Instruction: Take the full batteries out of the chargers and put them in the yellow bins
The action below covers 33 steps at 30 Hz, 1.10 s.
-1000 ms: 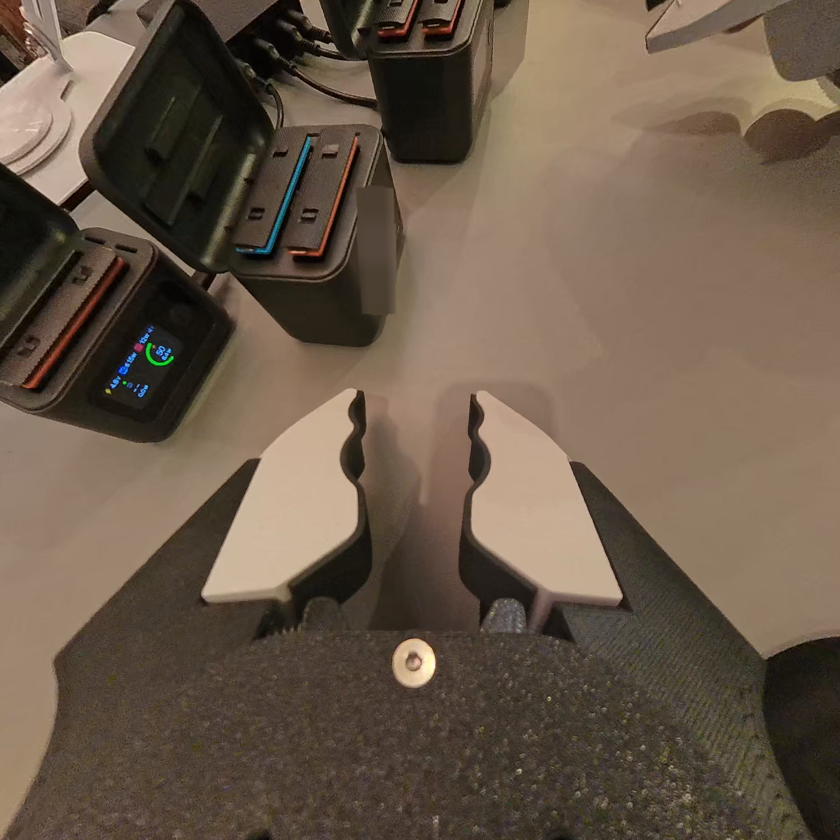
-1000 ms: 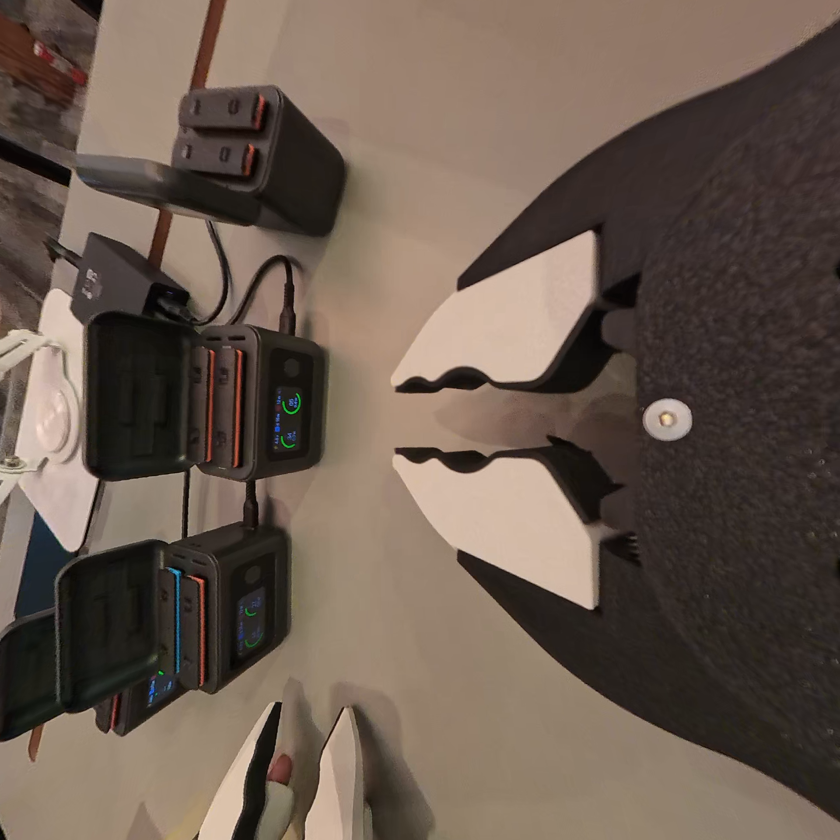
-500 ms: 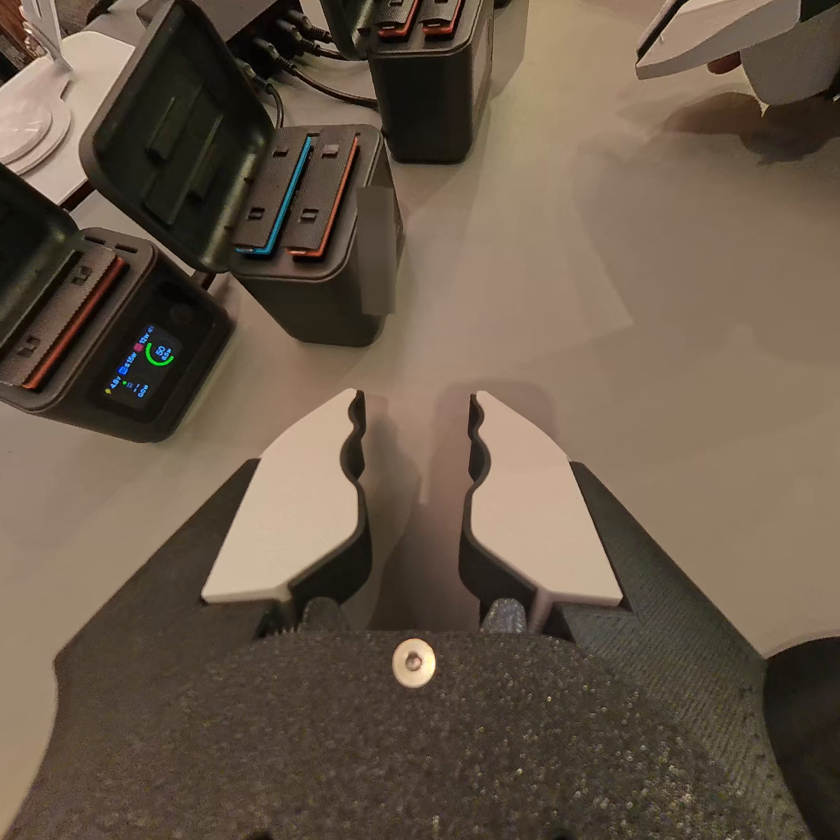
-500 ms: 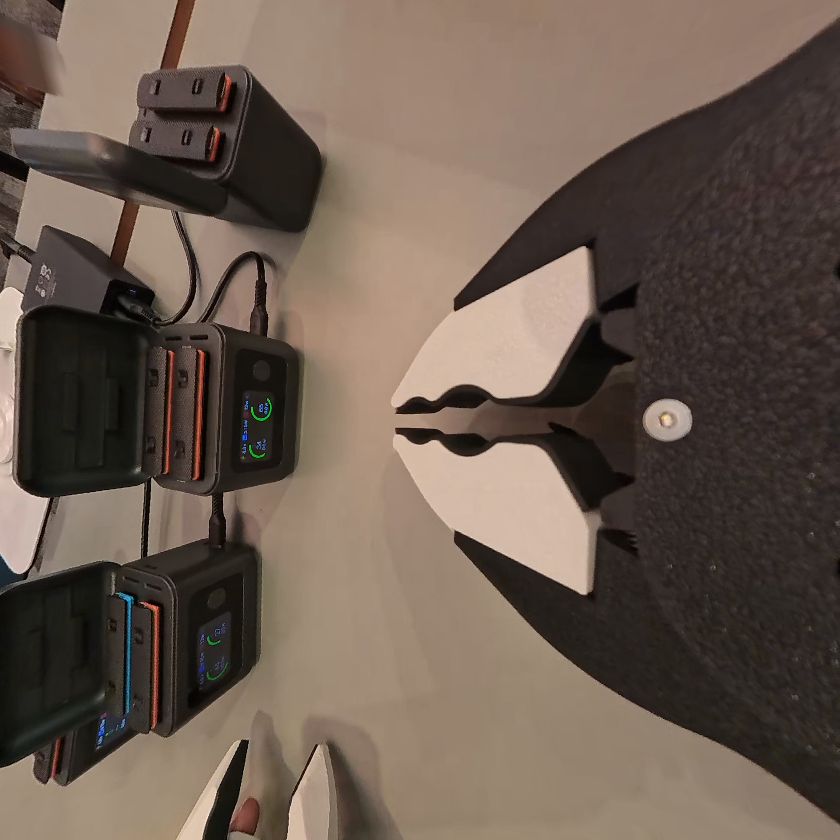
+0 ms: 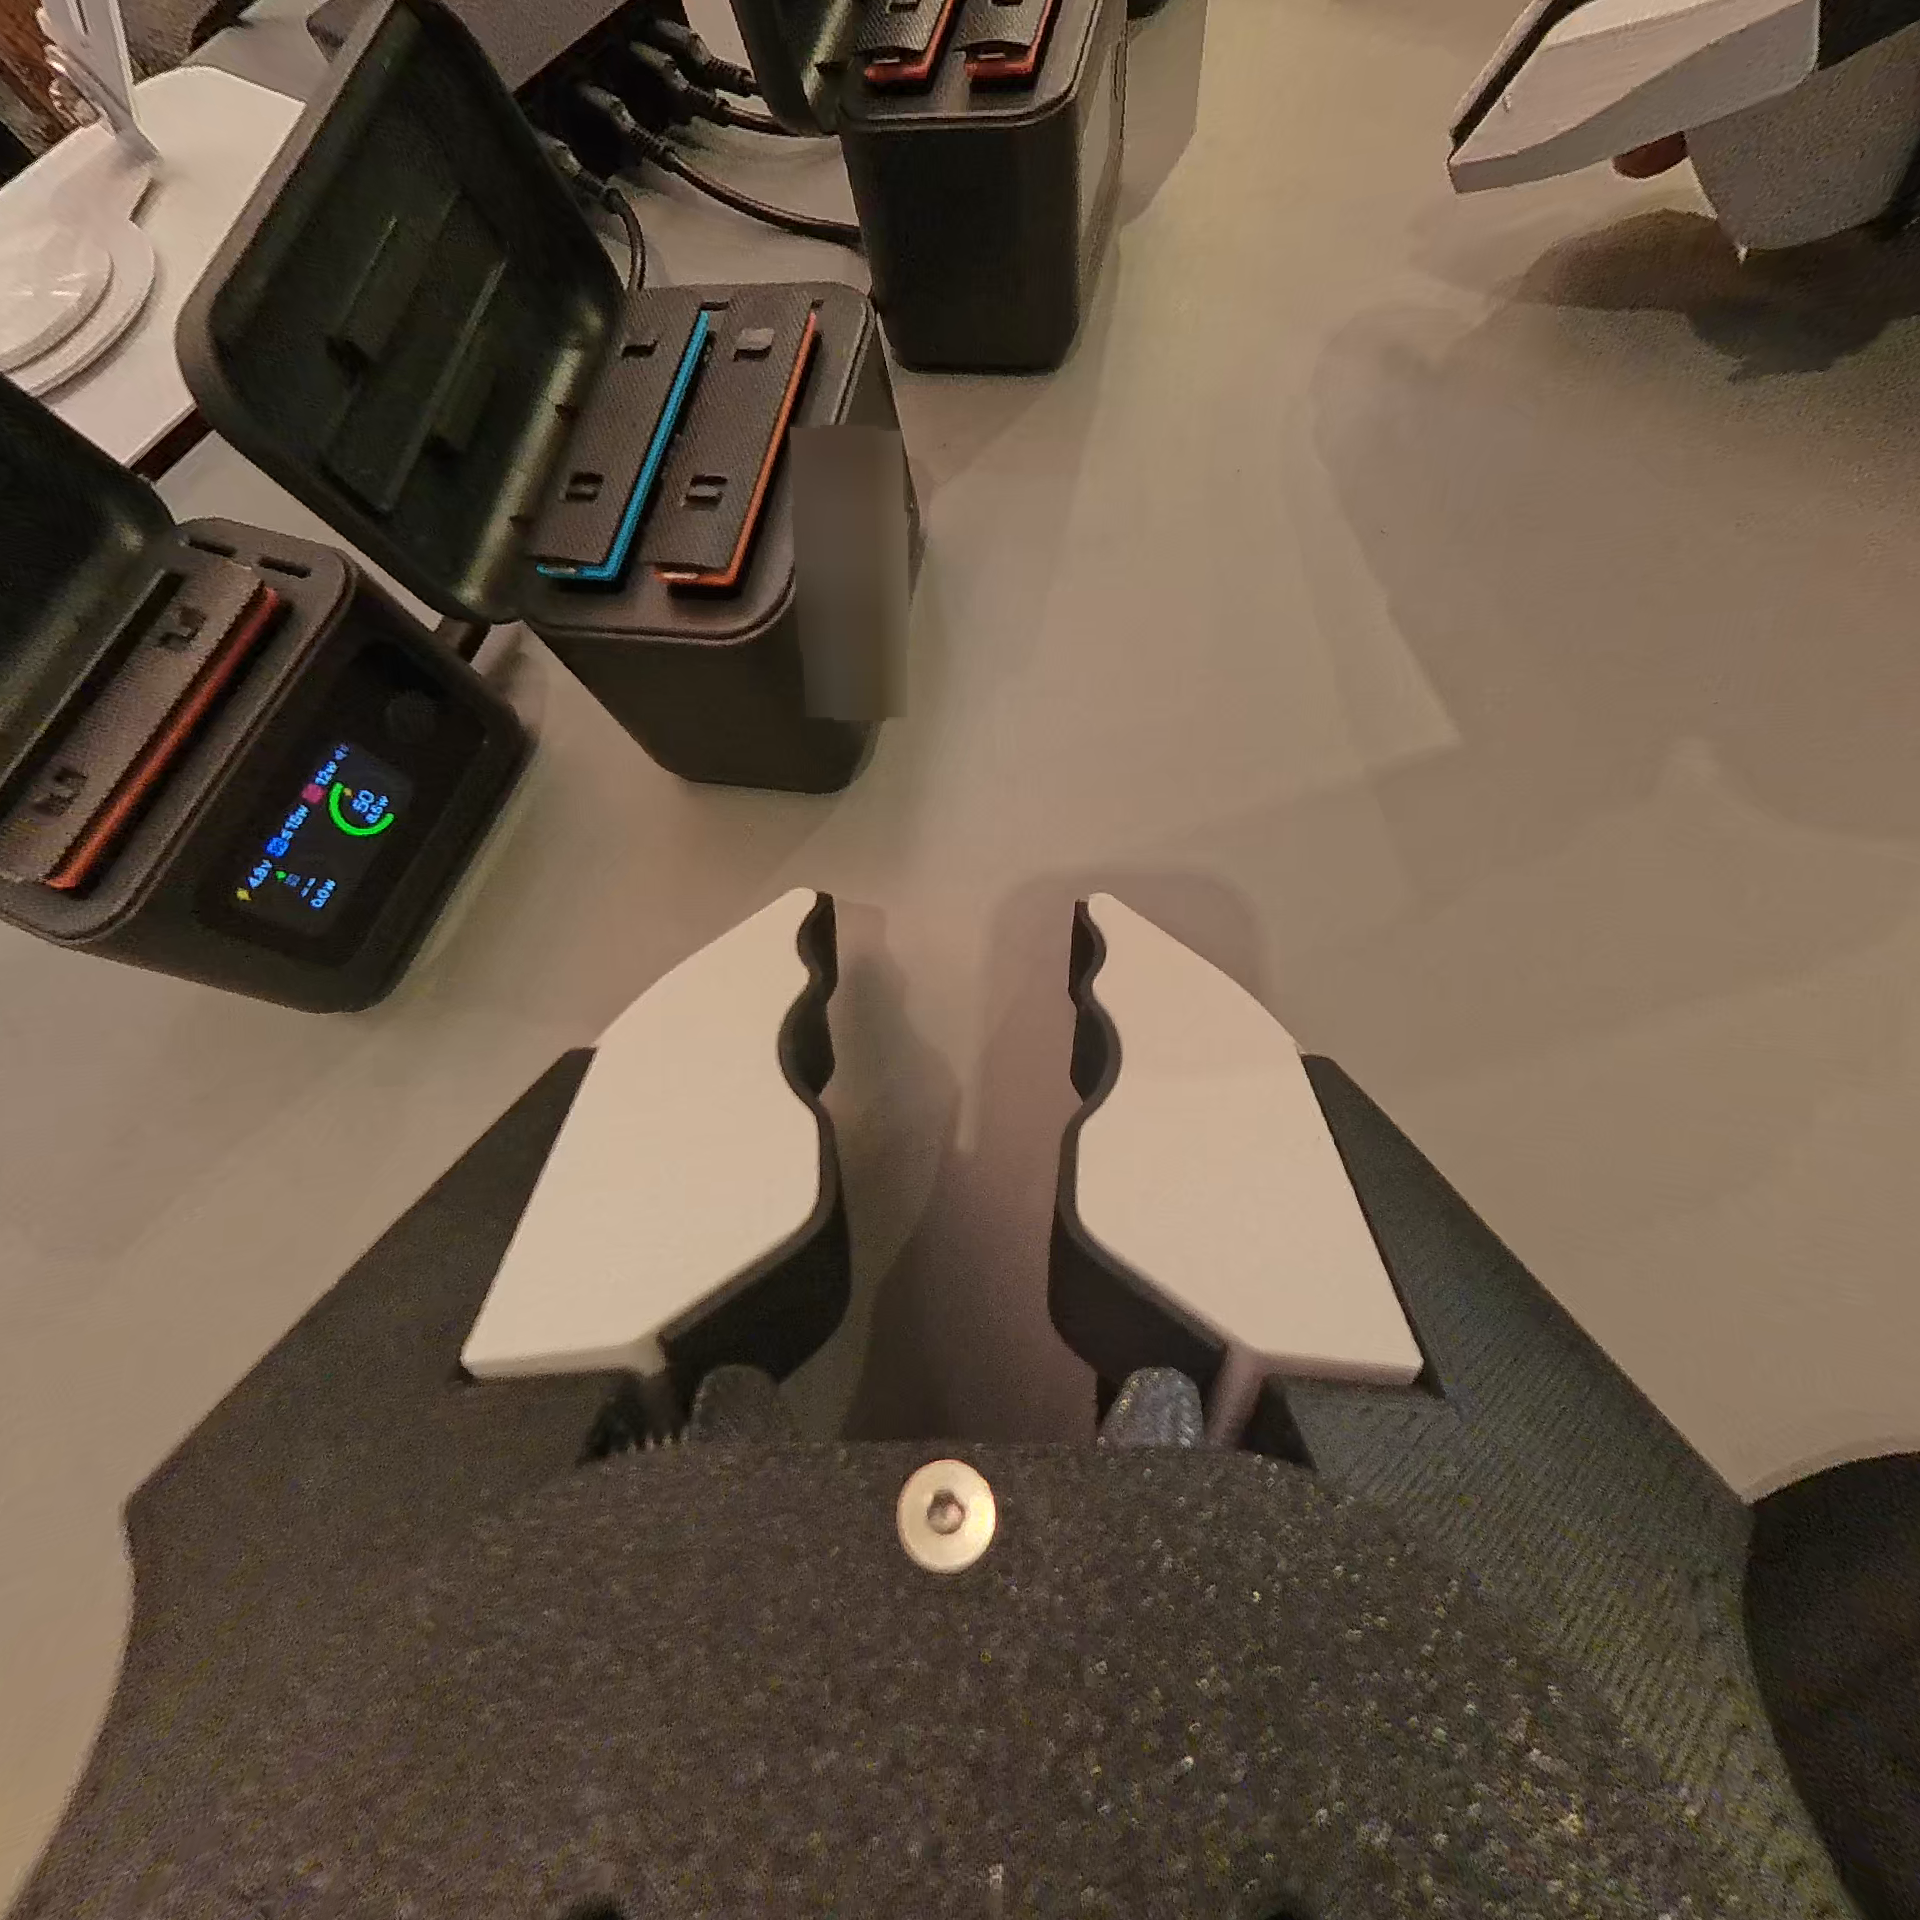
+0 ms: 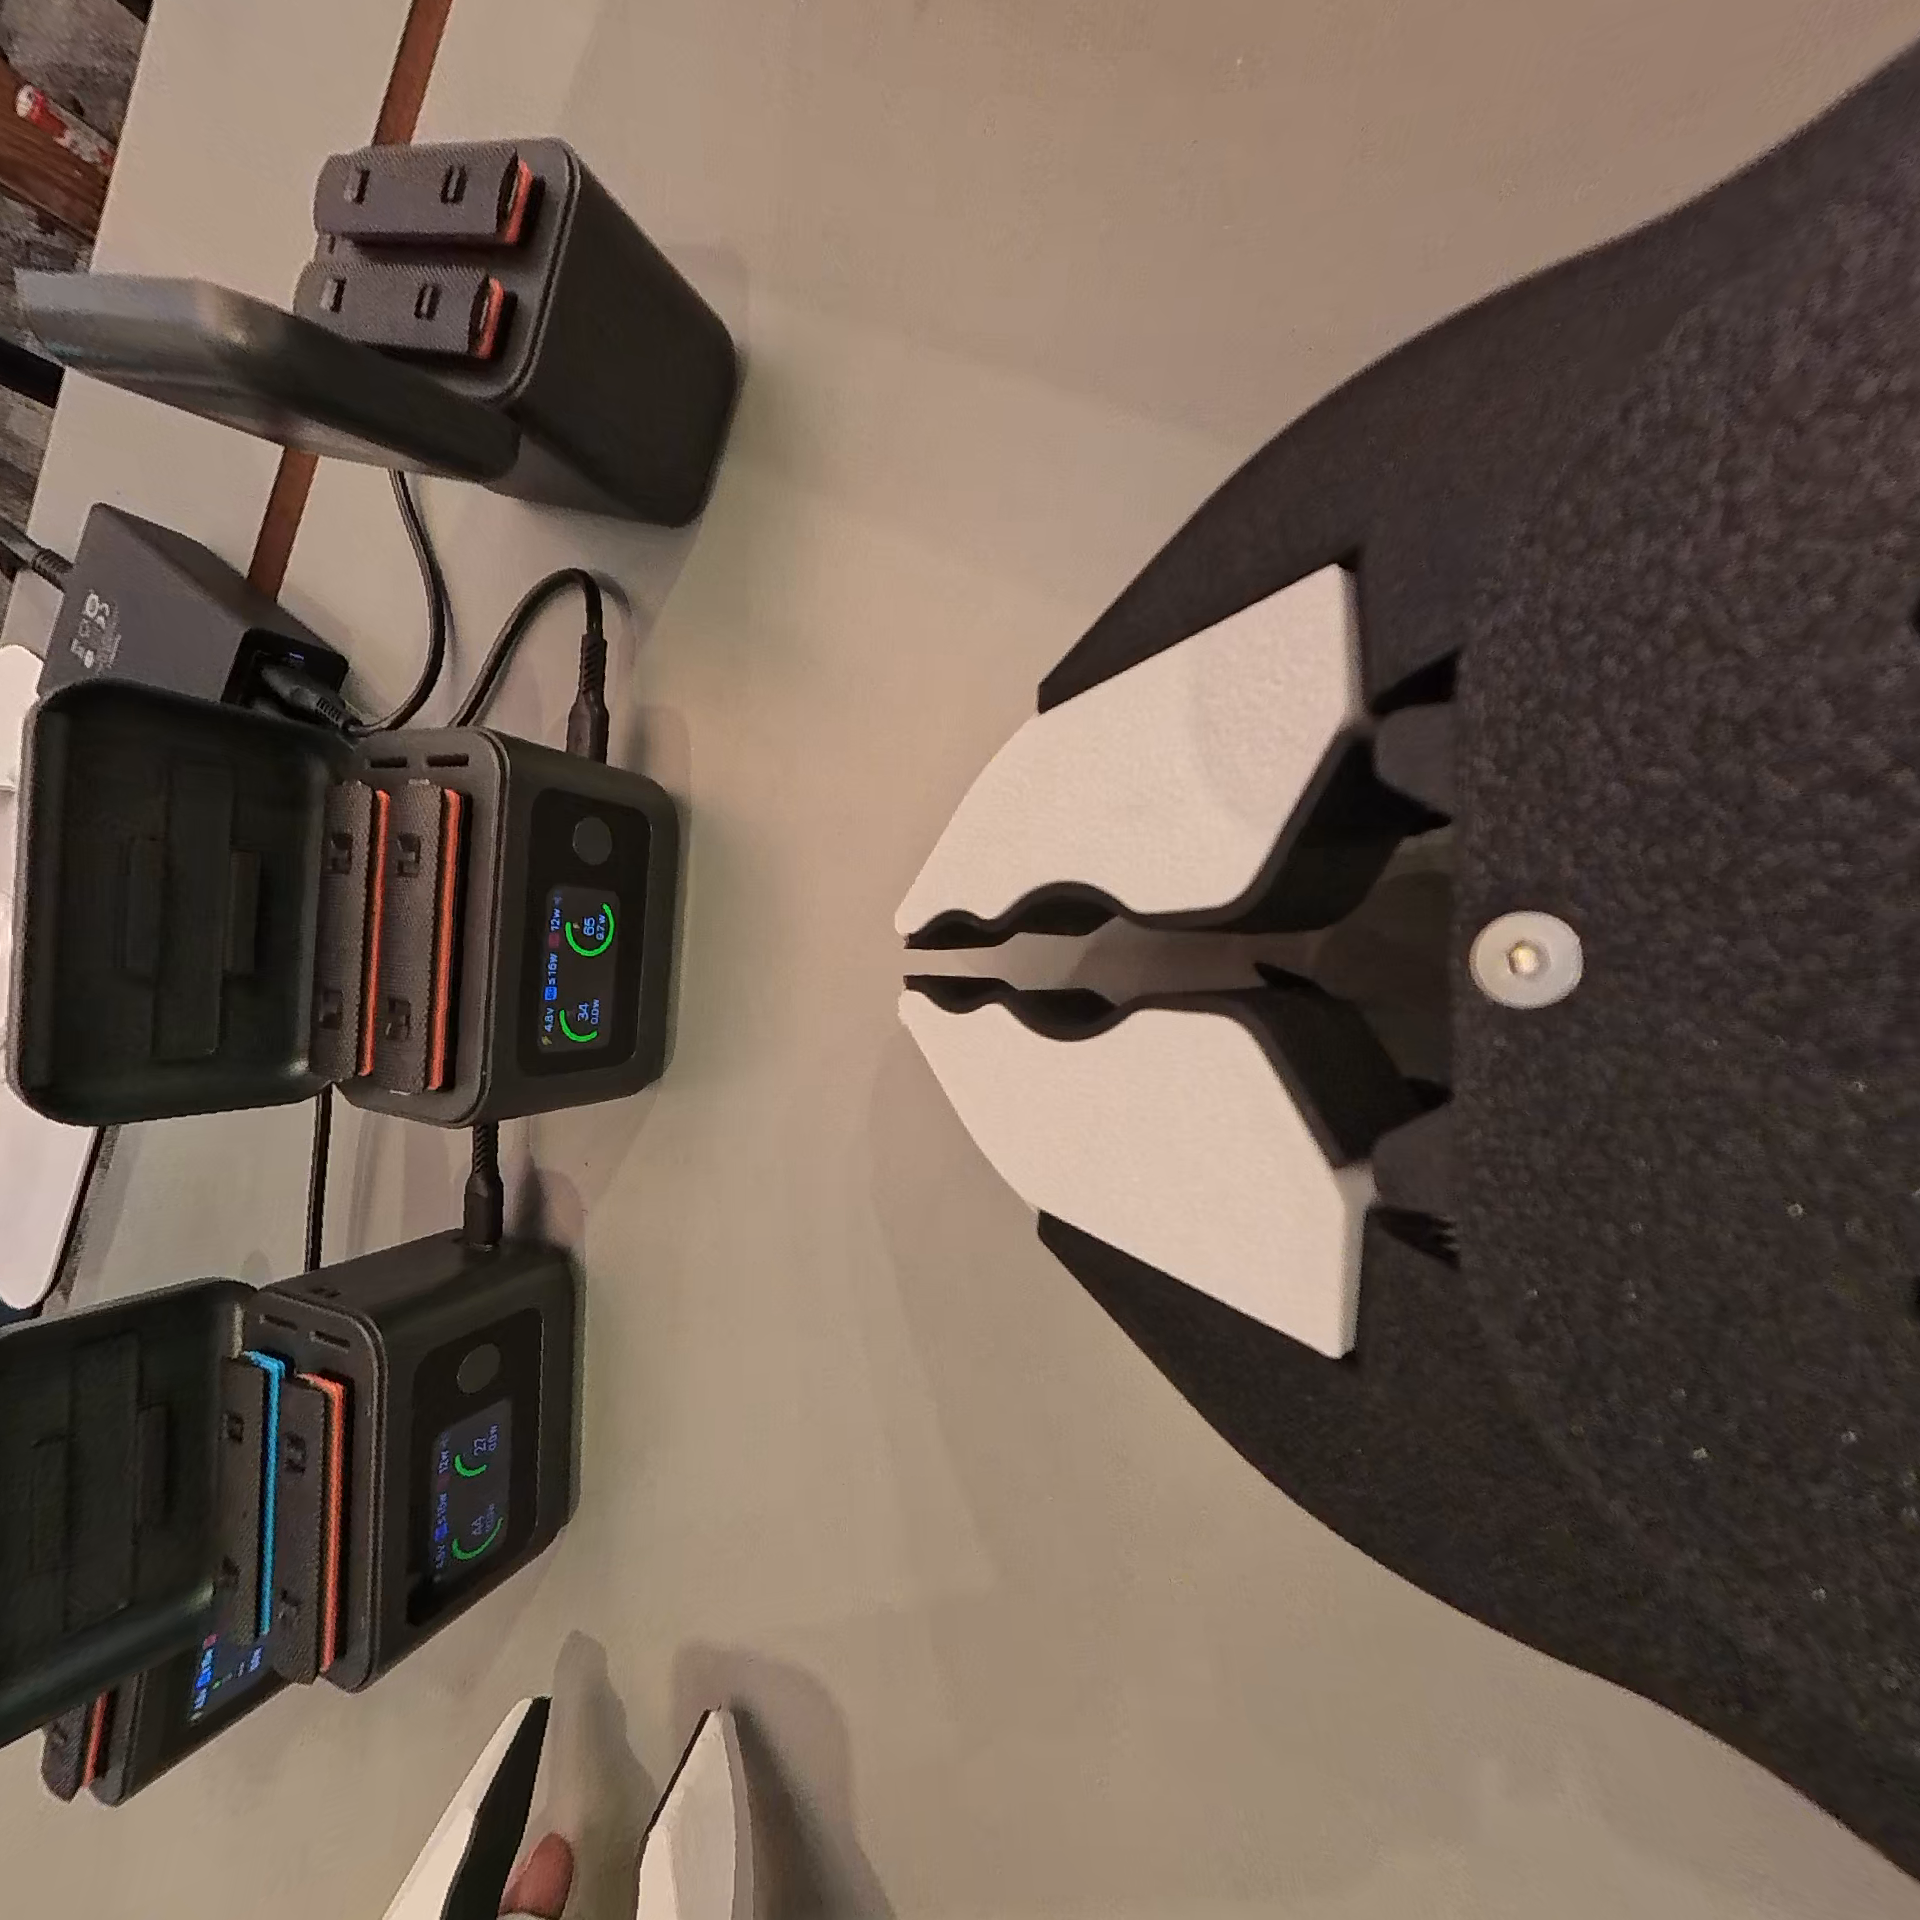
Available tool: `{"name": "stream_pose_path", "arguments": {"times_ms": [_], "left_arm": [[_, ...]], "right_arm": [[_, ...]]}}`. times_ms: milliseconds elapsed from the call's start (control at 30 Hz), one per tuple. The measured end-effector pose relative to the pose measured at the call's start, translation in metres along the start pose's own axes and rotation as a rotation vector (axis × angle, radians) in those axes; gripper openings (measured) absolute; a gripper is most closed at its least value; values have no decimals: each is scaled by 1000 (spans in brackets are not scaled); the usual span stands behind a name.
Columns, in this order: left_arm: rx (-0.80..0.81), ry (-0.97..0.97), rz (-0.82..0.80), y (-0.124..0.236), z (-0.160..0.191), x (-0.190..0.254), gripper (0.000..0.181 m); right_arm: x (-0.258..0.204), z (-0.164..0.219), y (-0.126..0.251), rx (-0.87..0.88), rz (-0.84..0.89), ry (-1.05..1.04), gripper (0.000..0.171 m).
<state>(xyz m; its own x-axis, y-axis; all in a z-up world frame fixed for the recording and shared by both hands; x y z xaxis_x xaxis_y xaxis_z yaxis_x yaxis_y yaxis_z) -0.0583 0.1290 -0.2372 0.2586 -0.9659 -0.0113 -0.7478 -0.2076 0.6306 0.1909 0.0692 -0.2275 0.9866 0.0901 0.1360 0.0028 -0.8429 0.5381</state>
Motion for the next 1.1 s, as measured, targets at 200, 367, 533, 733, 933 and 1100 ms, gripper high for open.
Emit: {"name": "stream_pose_path", "arguments": {"times_ms": [200, 367, 533, 733, 933, 1100], "left_arm": [[0, -1, 3, 0, 0, 0, 42], [-2, 7, 10, 0, 0, 0, 42], [-3, 16, 18, 0, 0, -1, 41], [-5, 28, 22, 0, 1, -2, 42], [-6, 30, 31, 0, 1, -2, 41], [-10, 52, 52, -1, 1, -3, 41]], "right_arm": [[17, -14, 6, 61, 31, 16, 12], [58, -47, 13, 104, 10, 136, 37], [91, -79, -10, -7, -80, 465, 71], [108, -99, -61, -231, -196, 839, 93], [109, -111, -108, -333, -296, 1086, 103], [107, -114, -125, -485, -411, 1226, 105]]}}
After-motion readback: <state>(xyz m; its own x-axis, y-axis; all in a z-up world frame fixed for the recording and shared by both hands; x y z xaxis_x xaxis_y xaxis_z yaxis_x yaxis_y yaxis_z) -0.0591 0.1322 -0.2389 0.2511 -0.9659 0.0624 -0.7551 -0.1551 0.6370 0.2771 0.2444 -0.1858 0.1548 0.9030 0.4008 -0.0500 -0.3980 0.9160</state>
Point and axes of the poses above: each gripper's, where its closed fingertips meet, y back along the fingers, z out of its underside, x = y × z across the jaws, the point moved 8 cm from there along y, back along the fingers, and after that the axes turned 12 degrees about z, right-handed, at the moved point
